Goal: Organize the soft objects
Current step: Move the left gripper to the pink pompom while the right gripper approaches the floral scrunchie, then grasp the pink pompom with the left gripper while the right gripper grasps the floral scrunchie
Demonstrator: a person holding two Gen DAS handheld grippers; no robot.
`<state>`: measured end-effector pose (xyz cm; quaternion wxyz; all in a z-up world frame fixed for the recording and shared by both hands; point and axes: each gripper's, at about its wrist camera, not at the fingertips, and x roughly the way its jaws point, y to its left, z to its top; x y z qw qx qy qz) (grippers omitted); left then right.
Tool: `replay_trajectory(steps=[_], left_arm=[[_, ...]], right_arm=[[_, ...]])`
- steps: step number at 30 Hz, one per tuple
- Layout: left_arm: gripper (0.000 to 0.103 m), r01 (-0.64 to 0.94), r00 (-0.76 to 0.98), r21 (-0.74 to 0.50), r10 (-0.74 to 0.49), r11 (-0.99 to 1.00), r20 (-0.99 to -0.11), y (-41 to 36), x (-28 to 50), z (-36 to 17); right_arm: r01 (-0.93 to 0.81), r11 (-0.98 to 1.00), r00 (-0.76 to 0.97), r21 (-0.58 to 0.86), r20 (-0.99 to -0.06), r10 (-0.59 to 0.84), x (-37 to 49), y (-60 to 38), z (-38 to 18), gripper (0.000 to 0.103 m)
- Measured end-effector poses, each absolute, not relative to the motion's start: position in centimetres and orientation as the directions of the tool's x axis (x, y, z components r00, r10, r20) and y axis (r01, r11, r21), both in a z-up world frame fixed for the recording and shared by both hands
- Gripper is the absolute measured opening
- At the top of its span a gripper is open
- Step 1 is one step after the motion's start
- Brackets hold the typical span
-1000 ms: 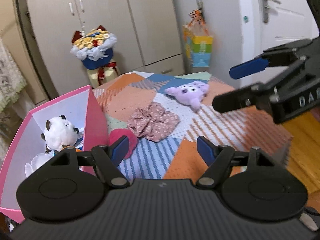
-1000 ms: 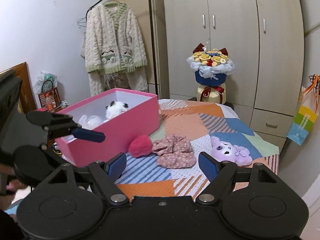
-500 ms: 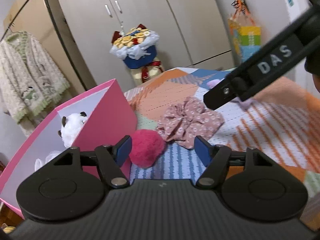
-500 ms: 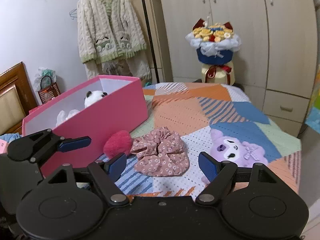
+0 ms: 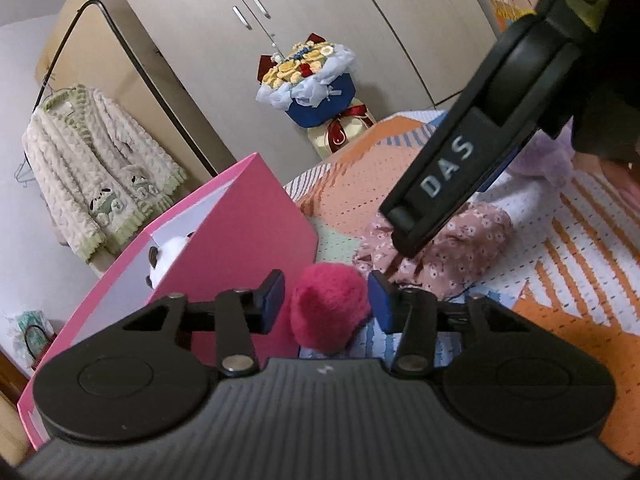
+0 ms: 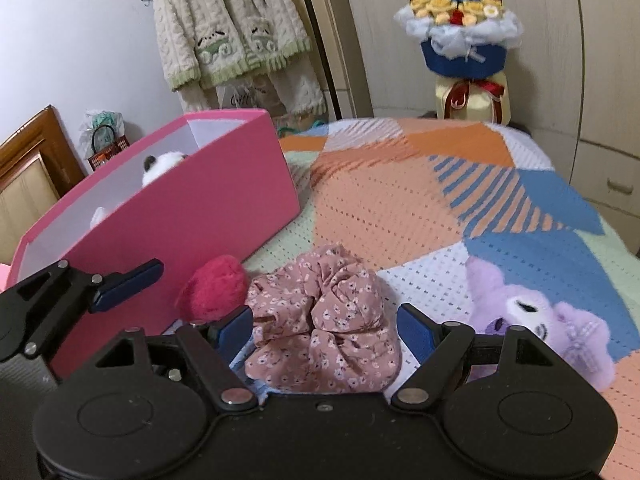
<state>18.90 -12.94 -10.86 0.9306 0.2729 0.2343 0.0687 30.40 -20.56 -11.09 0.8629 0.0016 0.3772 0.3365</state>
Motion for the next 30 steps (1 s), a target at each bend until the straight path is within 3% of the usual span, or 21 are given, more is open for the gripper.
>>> replay_trajectory(steps=[15, 17, 18, 21, 24, 30], left_arm=[[0.039, 0.020, 0.866, 0.632, 0.303, 0.775, -0.399, -14.0, 20.3, -12.3], [0.029, 0.001, 0.867, 0.640, 0.318, 0.769, -0.383, -13.7, 20.5, -12.2], [0.023, 0.006, 0.866, 0.635, 0.314, 0.772, -0.389, -13.6, 20.6, -12.1], [0.018, 0.011, 0.864, 0.613, 0.301, 0.790, -0.403, -13.4, 20.5, -11.9], [0.015, -0.001, 0.869, 0.592, 0.294, 0.806, -0.399, -13.4, 20.4, -11.8], [0.006, -0.035, 0.884, 0.573, 0.293, 0.819, -0.365, -12.9, 19.8, -11.6]], right_arm=[[-0.615, 0.751, 0.466, 0.241, -0.657, 0.593, 30.6, -20.5, -12.4, 0.082], [-0.627, 0.745, 0.458, 0.228, -0.665, 0.590, 30.4, -20.6, -12.6, 0.070], [-0.630, 0.747, 0.464, 0.213, -0.669, 0.581, 30.2, -20.7, -12.6, 0.057], [-0.628, 0.754, 0.478, 0.195, -0.667, 0.571, 29.7, -21.1, -12.6, 0.022], [-0.622, 0.761, 0.496, 0.186, -0.657, 0.567, 28.8, -21.5, -12.3, 0.017], [-0.594, 0.798, 0.586, 0.101, -0.625, 0.516, 26.0, -21.7, -11.3, 0.016]])
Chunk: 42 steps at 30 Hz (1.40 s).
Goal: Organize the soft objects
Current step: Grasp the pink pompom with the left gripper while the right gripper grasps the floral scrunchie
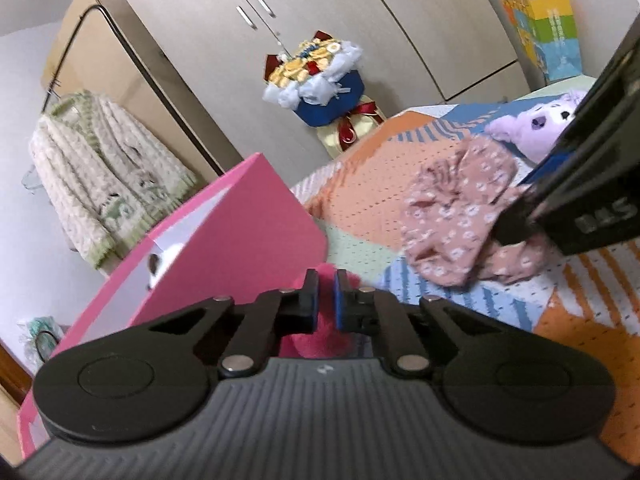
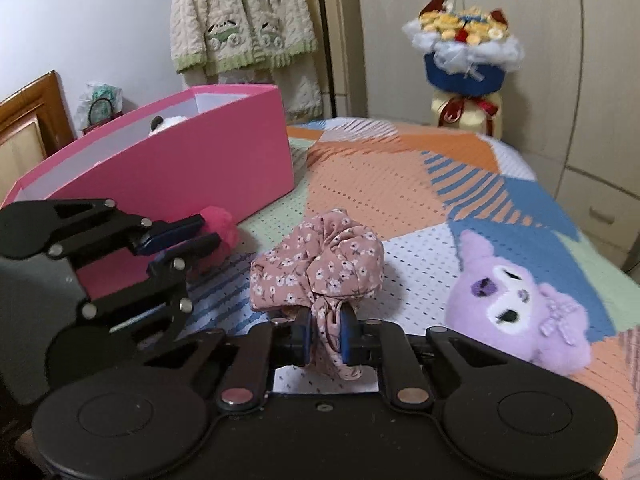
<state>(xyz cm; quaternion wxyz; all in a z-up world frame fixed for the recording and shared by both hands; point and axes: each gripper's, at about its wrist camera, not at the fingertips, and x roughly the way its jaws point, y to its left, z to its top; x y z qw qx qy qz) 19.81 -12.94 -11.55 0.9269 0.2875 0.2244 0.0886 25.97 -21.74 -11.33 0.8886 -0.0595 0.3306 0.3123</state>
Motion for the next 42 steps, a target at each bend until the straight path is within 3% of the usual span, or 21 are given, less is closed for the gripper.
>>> replay_trajectory(steps=[7, 10, 11, 13, 17, 19, 25, 34, 42], left_arm=[[0.010, -0.005, 0.859, 0.482, 0.250, 0.876, -0.446, -12.0, 19.2, -10.6], [0.014, -0.013, 0.845, 0.379, 0.212, 0.926, -0.491, -11.2, 18.9, -10.1], [0.017, -0.025, 0.840, 0.342, 0.206, 0.939, -0.502, -10.9, 18.9, -9.9], [0.040, -0.055, 0.844, 0.299, 0.204, 0.953, -0.495, -10.4, 18.6, -9.7], [0.050, -0.119, 0.854, 0.186, 0.196, 0.975, -0.481, -9.8, 18.1, -9.1], [0.063, -0.145, 0.862, 0.135, 0.193, 0.980, -0.469, -10.0, 17.8, -9.2], [0.085, -0.273, 0.853, 0.111, 0.294, 0.955, -0.432, -11.4, 18.6, -10.1], [0.092, -0.357, 0.809, 0.009, 0.314, 0.934, -0.496, -11.1, 20.6, -10.5], [0.092, -0.279, 0.800, 0.020, 0.244, 0.960, -0.548, -11.0, 22.0, -11.9]], right_arm=[[-0.576, 0.810, 0.618, 0.110, -0.591, 0.519, 24.3, -22.7, -10.5, 0.017], [-0.566, 0.815, 0.622, 0.125, -0.584, 0.522, 24.2, -23.1, -10.4, 0.017], [-0.562, 0.817, 0.624, 0.130, -0.582, 0.521, 24.2, -23.2, -10.4, 0.017], [-0.555, 0.820, 0.627, 0.138, -0.579, 0.521, 24.1, -23.4, -10.4, 0.017], [-0.547, 0.822, 0.630, 0.159, -0.568, 0.529, 23.8, -23.9, -10.3, 0.017], [-0.544, 0.822, 0.633, 0.165, -0.563, 0.532, 23.7, -24.2, -10.1, 0.017], [-0.534, 0.825, 0.632, 0.183, -0.562, 0.534, 23.0, -25.3, -9.8, 0.018], [-0.529, 0.825, 0.617, 0.199, -0.576, 0.535, 23.4, -26.5, -10.0, 0.018], [-0.548, 0.810, 0.617, 0.209, -0.553, 0.560, 23.4, -26.6, -10.2, 0.018]])
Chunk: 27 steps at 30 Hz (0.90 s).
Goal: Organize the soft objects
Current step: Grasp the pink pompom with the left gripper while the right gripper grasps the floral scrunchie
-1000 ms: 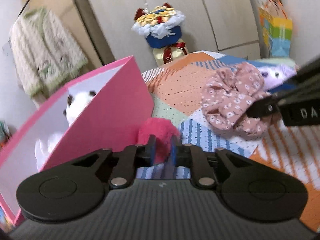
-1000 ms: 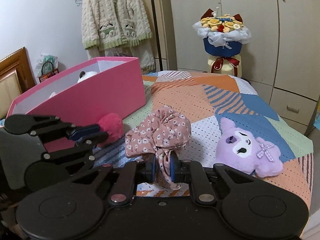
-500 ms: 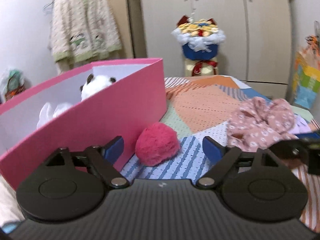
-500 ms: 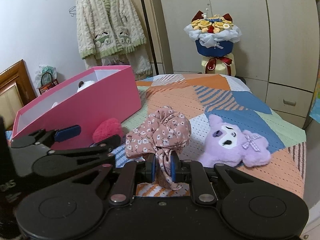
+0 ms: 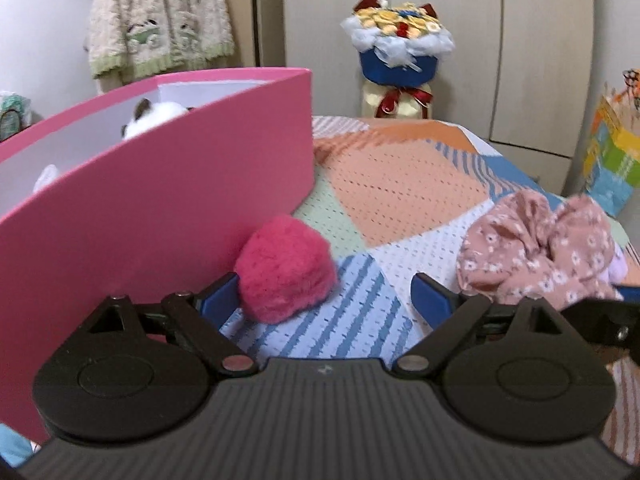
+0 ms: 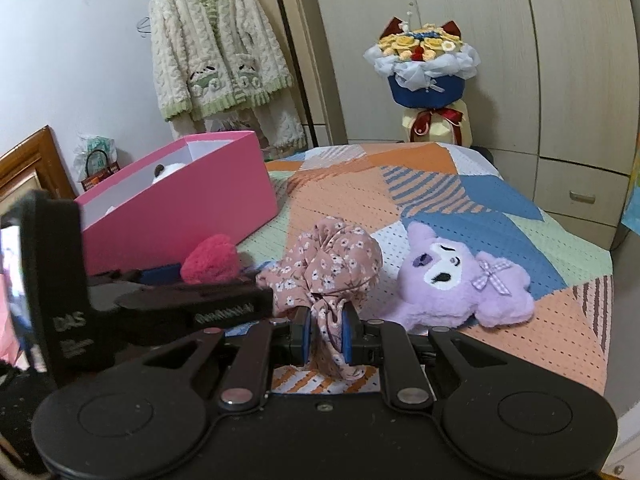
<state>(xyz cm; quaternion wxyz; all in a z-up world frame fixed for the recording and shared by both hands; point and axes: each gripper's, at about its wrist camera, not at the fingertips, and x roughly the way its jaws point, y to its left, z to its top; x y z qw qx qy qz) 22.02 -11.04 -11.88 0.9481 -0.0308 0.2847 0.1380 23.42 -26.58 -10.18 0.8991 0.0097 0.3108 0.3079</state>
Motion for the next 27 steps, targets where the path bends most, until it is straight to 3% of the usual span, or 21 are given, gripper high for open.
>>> replay_trajectory(steps=[7, 14, 17, 27], left_arm=[[0.078, -0.226, 0.801, -0.012, 0.179, 0.974, -0.571, -10.6, 22.6, -12.0], [0.077, -0.054, 0.847, 0.036, 0.065, 0.998, -0.528, -11.4, 22.9, -11.8], [0.077, -0.007, 0.854, 0.132, 0.075, 0.991, -0.515, -12.1, 22.5, -11.5], [0.081, -0.102, 0.864, 0.185, 0.180, 0.977, -0.470, -11.9, 24.1, -10.0]], right_arm=[[-0.558, 0.806, 0.622, 0.196, -0.544, 0.563, 23.0, -26.5, -10.2, 0.018], [-0.541, 0.815, 0.634, 0.207, -0.537, 0.557, 22.6, -27.4, -10.3, 0.018], [-0.545, 0.812, 0.632, 0.210, -0.533, 0.562, 22.5, -27.4, -10.4, 0.018], [-0.565, 0.808, 0.621, 0.165, -0.559, 0.549, 22.1, -26.1, -11.7, 0.020]])
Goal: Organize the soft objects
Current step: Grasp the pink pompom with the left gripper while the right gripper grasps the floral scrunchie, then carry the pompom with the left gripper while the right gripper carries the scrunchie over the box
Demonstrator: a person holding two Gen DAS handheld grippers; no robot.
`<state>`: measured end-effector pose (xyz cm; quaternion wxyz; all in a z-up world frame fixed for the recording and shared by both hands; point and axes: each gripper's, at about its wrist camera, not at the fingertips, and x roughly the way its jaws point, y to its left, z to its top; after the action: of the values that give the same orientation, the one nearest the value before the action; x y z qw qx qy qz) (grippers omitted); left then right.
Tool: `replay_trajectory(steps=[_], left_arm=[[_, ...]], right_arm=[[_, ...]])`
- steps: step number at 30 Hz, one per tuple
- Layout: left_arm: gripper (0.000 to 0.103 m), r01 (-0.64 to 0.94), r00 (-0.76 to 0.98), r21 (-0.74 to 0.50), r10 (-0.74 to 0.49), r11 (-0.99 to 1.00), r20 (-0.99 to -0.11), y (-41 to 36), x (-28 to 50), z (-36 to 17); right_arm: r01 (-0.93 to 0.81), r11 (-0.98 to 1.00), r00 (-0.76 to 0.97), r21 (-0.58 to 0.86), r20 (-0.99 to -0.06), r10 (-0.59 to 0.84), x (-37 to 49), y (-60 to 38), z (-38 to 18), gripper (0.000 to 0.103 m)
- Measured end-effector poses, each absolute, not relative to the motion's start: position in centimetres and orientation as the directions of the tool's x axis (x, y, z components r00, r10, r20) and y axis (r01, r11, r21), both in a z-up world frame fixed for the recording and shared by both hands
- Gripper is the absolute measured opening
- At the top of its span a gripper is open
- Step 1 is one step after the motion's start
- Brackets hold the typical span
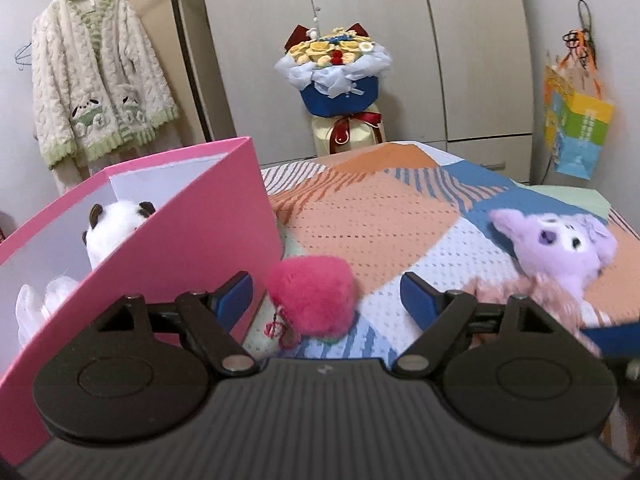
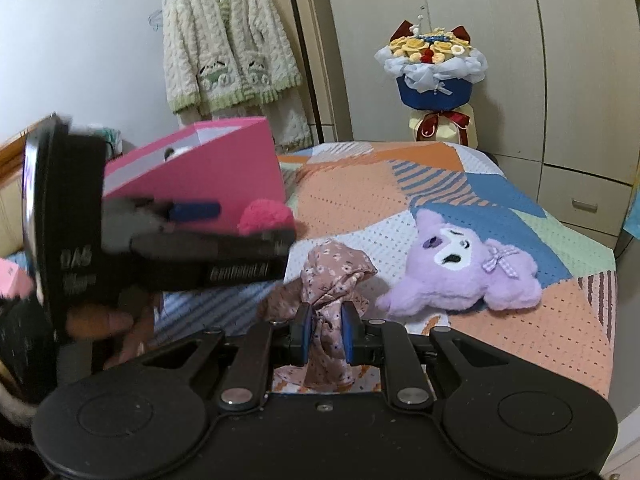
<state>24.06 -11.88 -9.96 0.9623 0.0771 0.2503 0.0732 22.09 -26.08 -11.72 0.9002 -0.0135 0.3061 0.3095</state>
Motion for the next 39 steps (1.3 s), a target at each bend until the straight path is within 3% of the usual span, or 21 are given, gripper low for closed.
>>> replay_trajectory(steps=[2, 4, 9, 12, 14, 16, 20, 23, 28, 31, 39], left_arm=[[0.081, -0.118, 0.850, 0.187, 0.197, 0.975, -0.489, -12.0, 24.9, -9.9], [0.081, -0.130, 0.835, 0.193, 0.212, 0.973, -0.508, -12.2, 25.8, -10.1], [0.081, -0.157, 0.807, 0.205, 0.245, 0.966, -0.538, -12.4, 27.5, -10.8], [0.080, -0.162, 0.796, 0.182, 0.238, 0.970, -0.556, -12.3, 28.1, -11.2], [0.070, -0.173, 0.790, 0.179, 0.246, 0.968, -0.562, -12.1, 28.2, -11.4], [0.047, -0.182, 0.776, 0.165, 0.245, 0.969, -0.581, -11.5, 28.3, -11.7], [0.036, -0.183, 0.780, 0.125, 0.221, 0.975, -0.585, -10.6, 28.2, -11.7], [0.033, -0.171, 0.787, 0.123, 0.211, 0.978, -0.580, -10.4, 28.0, -11.9], [0.032, -0.153, 0.799, 0.076, 0.169, 0.985, -0.577, -10.0, 27.3, -11.7], [0.032, -0.120, 0.819, 0.040, 0.122, 0.992, -0.561, -9.9, 26.1, -11.4], [0.032, -0.006, 0.849, -0.014, -0.002, 1.000, -0.528, -9.9, 22.3, -10.7]], right_arm=[[-0.569, 0.807, 0.621, 0.156, -0.562, 0.547, 22.2, -25.8, -11.9, 0.027], [-0.571, 0.807, 0.621, 0.148, -0.565, 0.543, 22.4, -25.4, -12.0, 0.042], [-0.593, 0.798, 0.614, 0.112, -0.577, 0.538, 22.7, -24.1, -12.2, 0.062], [-0.600, 0.796, 0.617, 0.080, -0.587, 0.524, 23.2, -23.3, -12.4, 0.068], [-0.602, 0.797, 0.621, 0.052, -0.597, 0.508, 23.6, -22.7, -12.7, 0.070], [-0.607, 0.793, 0.615, 0.047, -0.604, 0.507, 24.0, -22.3, -12.9, 0.071], [-0.617, 0.786, 0.613, 0.038, -0.603, 0.510, 24.4, -21.7, -13.3, 0.071], [-0.626, 0.780, 0.617, 0.024, -0.597, 0.513, 24.0, -21.5, -13.3, 0.062], [-0.627, 0.778, 0.611, 0.052, -0.587, 0.531, 23.1, -21.2, -13.3, 0.022], [-0.588, 0.808, 0.644, 0.042, -0.580, 0.498, 22.2, -20.9, -13.2, 0.015], [-0.447, 0.891, 0.712, 0.082, -0.570, 0.410, 20.3, -22.2, -13.1, 0.015]])
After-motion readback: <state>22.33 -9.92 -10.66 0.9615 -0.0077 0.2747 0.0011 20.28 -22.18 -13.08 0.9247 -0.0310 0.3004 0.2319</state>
